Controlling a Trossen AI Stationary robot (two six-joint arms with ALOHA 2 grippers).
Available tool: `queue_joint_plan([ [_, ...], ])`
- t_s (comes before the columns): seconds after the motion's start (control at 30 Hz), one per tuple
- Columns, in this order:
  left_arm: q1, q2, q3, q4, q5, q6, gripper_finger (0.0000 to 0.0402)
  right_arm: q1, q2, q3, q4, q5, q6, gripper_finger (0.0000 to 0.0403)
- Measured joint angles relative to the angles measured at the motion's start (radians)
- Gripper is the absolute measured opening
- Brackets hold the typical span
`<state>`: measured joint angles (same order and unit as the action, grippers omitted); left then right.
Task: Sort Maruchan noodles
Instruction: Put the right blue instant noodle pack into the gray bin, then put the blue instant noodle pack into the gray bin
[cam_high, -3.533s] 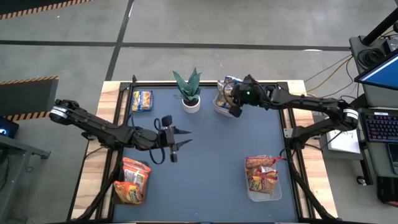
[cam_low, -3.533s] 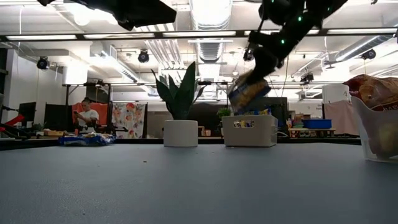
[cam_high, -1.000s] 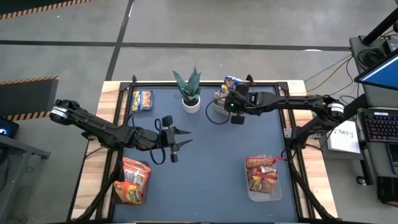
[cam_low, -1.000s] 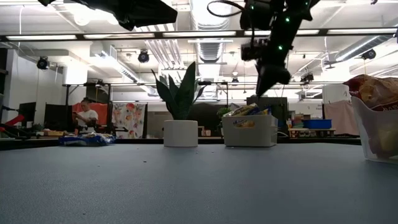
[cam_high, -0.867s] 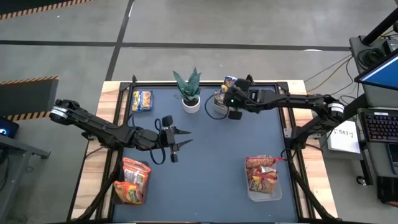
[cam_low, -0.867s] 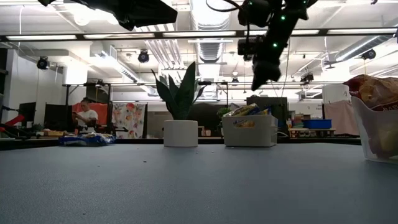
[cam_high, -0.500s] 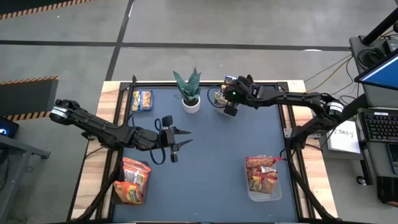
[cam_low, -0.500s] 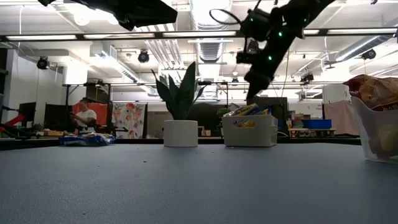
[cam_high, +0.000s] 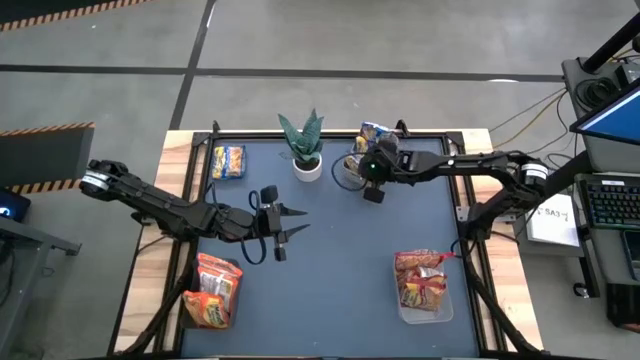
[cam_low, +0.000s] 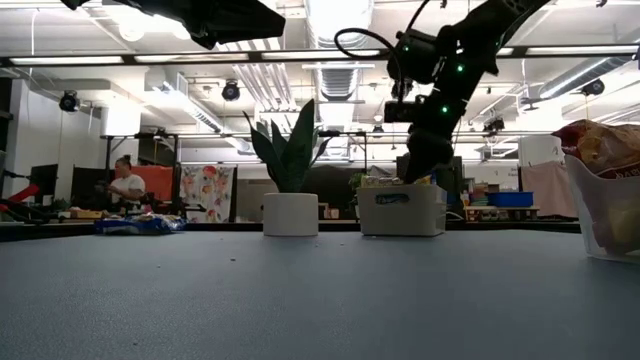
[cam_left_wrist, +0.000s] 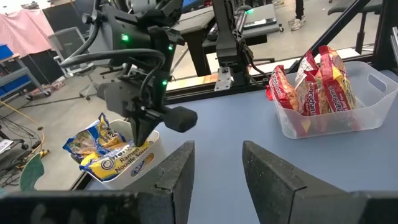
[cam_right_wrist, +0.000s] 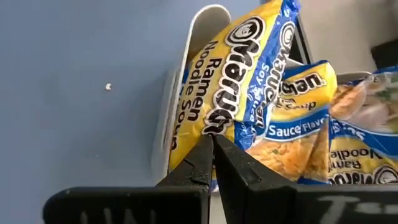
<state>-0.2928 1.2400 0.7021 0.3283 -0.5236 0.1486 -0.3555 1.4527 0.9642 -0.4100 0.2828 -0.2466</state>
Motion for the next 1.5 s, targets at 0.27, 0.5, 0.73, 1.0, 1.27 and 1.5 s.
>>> queue_joint_plan([
  [0.27, 0.000, 0.000, 0.000, 0.000, 0.000, 0.000, 0.0119, 0.013, -0.042, 0.020, -0.008, 0.058, 0.014, 0.0009],
  [0.5, 0.000, 0.000, 0.000, -0.001, -0.014, -0.027, 0.0119, 0.067, -0.161, 0.015, -0.057, 0.056, 0.135, 0.0009],
  [0.73, 0.000, 0.002, 0.000, -0.030, -0.165, -0.169, 0.0119, 0.229, -0.326, -0.118, 0.053, 0.049, 0.242, 0.0009],
  [1.0, 0.000, 0.089, -0.011, -0.120, -0.312, -0.551, 0.0119, 0.386, -0.482, -0.354, 0.324, 0.049, 0.257, 0.0009],
  [1.27, 0.068, 0.104, 0.194, -0.954, -0.288, -1.217, 0.0098, 0.417, -0.585, -0.426, 0.337, 0.050, 0.281, 0.0009],
  [1.5, 0.169, 0.142, 0.307, -1.570, -0.122, -1.460, 0.0058, 0.417, -0.623, -0.428, 0.339, 0.050, 0.220, 0.0009],
])
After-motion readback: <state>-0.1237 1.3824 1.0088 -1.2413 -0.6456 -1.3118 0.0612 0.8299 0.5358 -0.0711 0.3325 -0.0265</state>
